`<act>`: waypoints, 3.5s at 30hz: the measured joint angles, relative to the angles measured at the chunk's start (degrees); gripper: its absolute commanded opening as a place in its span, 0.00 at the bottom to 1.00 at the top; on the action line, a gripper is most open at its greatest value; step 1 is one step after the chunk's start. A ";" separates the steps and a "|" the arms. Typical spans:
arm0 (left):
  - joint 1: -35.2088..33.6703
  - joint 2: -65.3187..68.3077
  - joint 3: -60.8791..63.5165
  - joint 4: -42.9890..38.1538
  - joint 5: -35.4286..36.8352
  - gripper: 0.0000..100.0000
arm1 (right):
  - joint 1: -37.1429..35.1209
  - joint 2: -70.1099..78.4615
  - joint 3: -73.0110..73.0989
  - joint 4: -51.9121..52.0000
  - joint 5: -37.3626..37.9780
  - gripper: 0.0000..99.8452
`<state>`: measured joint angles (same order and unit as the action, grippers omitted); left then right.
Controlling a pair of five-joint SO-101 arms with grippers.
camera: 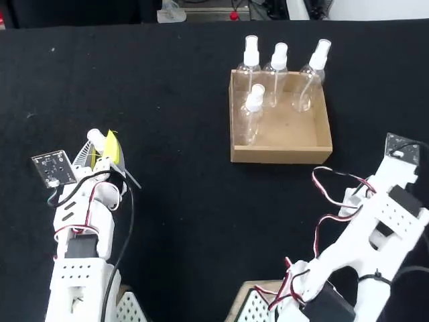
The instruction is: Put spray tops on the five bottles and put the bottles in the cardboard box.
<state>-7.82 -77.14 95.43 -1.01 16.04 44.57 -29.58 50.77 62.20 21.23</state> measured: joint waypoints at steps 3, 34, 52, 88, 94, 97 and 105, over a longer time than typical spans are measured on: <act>0.00 0.00 0.00 0.00 0.00 0.03 | 0.00 0.00 -0.09 0.00 0.00 0.25; 0.00 0.00 0.00 0.00 0.00 0.03 | 2.37 36.40 -33.85 14.51 0.09 0.25; 0.00 0.00 0.00 0.00 0.00 0.03 | 3.43 48.00 -43.52 25.23 0.09 0.25; 0.00 0.00 0.00 0.00 0.00 0.03 | 4.40 55.21 -60.04 21.80 3.16 0.02; 0.00 0.00 0.00 0.00 0.00 0.03 | 3.87 50.73 -58.73 18.11 2.37 0.02; 0.00 0.00 0.00 0.00 0.00 0.03 | 2.37 41.67 -52.84 13.63 1.32 0.02; 0.00 0.00 0.00 0.00 0.00 0.03 | 0.79 7.91 -16.18 -16.26 -4.84 0.02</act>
<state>-7.82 -77.14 95.43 -1.01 16.04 45.36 -21.67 34.59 45.93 16.40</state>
